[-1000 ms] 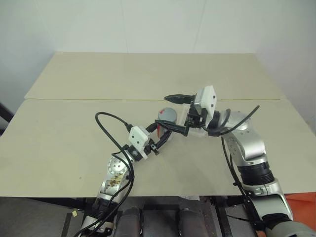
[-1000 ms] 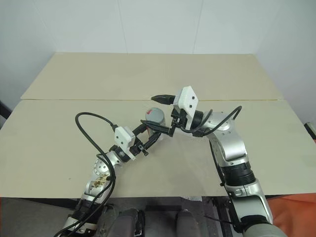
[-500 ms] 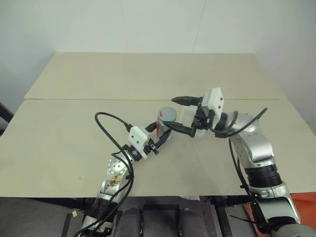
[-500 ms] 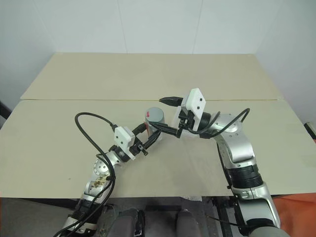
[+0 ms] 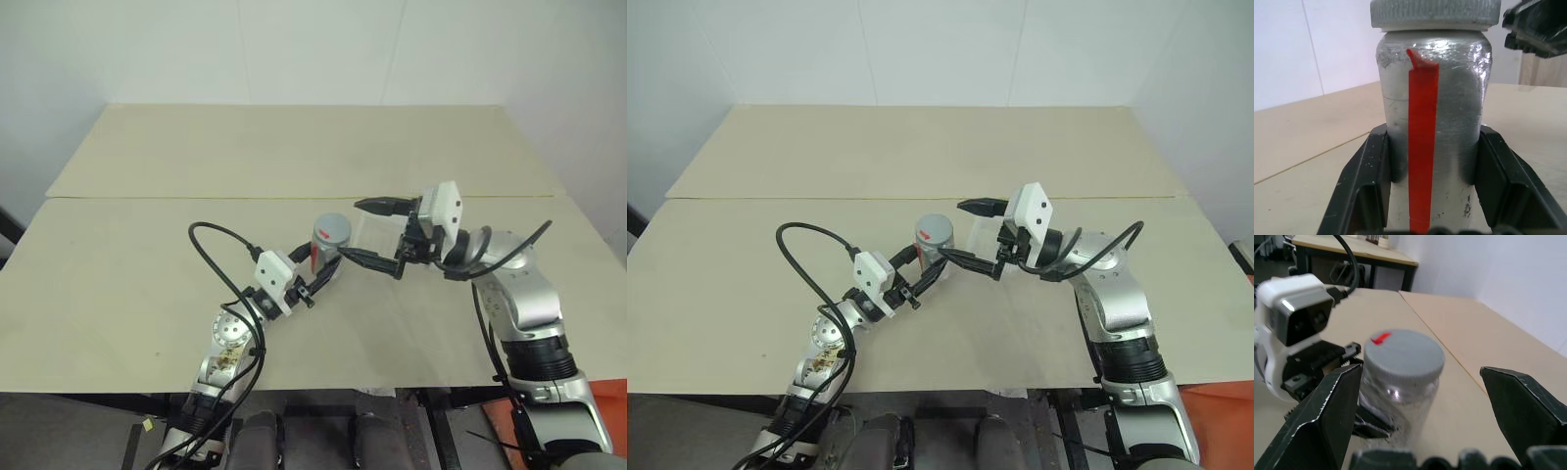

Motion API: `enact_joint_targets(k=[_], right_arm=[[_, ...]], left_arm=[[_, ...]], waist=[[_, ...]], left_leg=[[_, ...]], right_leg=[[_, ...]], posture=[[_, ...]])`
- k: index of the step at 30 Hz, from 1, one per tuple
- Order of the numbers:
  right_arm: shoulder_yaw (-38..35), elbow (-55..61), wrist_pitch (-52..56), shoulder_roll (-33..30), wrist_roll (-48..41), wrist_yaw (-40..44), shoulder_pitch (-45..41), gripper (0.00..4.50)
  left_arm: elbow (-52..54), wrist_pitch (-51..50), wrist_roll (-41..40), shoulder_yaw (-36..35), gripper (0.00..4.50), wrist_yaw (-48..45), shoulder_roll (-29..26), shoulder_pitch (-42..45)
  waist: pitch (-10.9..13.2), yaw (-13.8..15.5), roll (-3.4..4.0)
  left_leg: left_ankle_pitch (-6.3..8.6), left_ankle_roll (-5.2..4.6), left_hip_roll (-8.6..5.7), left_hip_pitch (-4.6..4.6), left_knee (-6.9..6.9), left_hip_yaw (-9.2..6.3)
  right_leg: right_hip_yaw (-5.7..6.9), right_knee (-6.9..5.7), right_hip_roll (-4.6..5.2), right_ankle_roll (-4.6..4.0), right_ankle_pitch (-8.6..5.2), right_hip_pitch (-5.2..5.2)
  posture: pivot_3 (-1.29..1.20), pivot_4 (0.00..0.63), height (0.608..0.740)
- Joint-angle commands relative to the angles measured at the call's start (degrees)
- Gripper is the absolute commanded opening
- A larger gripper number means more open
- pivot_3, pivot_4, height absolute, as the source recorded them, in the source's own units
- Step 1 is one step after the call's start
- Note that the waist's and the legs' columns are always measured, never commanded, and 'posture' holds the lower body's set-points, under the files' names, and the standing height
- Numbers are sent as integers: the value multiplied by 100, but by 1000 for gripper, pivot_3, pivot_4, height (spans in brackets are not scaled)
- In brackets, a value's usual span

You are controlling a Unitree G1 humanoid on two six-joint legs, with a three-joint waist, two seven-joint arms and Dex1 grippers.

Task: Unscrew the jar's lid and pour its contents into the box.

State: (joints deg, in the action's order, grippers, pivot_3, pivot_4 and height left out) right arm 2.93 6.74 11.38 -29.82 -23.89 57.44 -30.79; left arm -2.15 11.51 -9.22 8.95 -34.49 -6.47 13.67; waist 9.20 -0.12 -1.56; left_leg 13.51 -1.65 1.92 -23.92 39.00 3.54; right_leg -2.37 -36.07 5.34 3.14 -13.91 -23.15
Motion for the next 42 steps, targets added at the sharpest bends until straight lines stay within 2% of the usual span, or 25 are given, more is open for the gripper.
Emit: enact_joint_targets(k=[1, 11, 22, 25, 26, 38, 39, 41, 42], right_arm=[[-79, 267, 120, 21, -228, 57, -114, 4465], [76, -117, 469, 335, -211, -49, -432, 4465], [67, -187, 649, 391, -277, 148, -485, 4465], [52, -189, 659, 393, -279, 161, -484, 3904], [58, -183, 626, 385, -252, 163, -475, 3579], [45, -202, 636, 403, -233, 171, -451, 3579], [43, -204, 639, 403, -238, 175, -451, 3201], [48, -188, 583, 405, -190, 156, -434, 2792], [48, -180, 570, 406, -175, 150, -427, 2792]], left_arm=[[115, 173, -78, 15, 1985, -19, 25, 67], [68, 296, -17, 51, 1985, -26, 22, 90], [60, 332, -6, 61, 1985, 2, 39, 70], [43, 348, 0, 68, 1985, 5, 46, 80], [33, 365, 4, 67, 1985, 14, 53, 86], [8, 393, 4, 82, 1985, 14, 29, 81], [7, 388, 3, 82, 1985, 17, 29, 86], [3, 386, 4, 83, 1985, 20, 28, 93], [2, 386, 5, 83, 1985, 21, 27, 94]], waist=[[0, 1, 0], [0, -4, 0], [0, -3, 0], [0, -3, 0], [0, -3, 0], [0, -3, 0], [0, -3, 0], [0, -3, 0], [0, -3, 0]], left_leg=[[0, 0, 0, 0, 0, 0], [0, 0, 0, 0, 0, 0], [0, 0, 0, 0, 0, 1], [0, 0, 0, 0, 0, 0], [0, 0, 0, 0, 0, 1], [0, 0, 0, 0, 0, 1], [0, 0, 0, 0, 0, 1], [0, 0, 0, 0, 0, 0], [0, 0, 0, 0, 0, 1]], right_leg=[[0, 0, 0, 0, 0, 0], [0, 0, 0, 0, 0, 0], [0, 0, 0, 0, 0, 0], [0, -1, 0, 0, 0, 0], [0, -1, 0, 0, 0, 0], [0, -1, 0, 0, 0, 0], [0, -1, 0, 0, 0, 0], [0, -1, 0, 0, 0, 0], [0, -1, 0, 0, 0, 0]], posture=[[0, 150, 740], [0, 150, 740], [0, 150, 740], [0, 150, 740], [0, 150, 740], [0, 150, 740], [0, 150, 740], [0, 150, 740], [0, 150, 740]])
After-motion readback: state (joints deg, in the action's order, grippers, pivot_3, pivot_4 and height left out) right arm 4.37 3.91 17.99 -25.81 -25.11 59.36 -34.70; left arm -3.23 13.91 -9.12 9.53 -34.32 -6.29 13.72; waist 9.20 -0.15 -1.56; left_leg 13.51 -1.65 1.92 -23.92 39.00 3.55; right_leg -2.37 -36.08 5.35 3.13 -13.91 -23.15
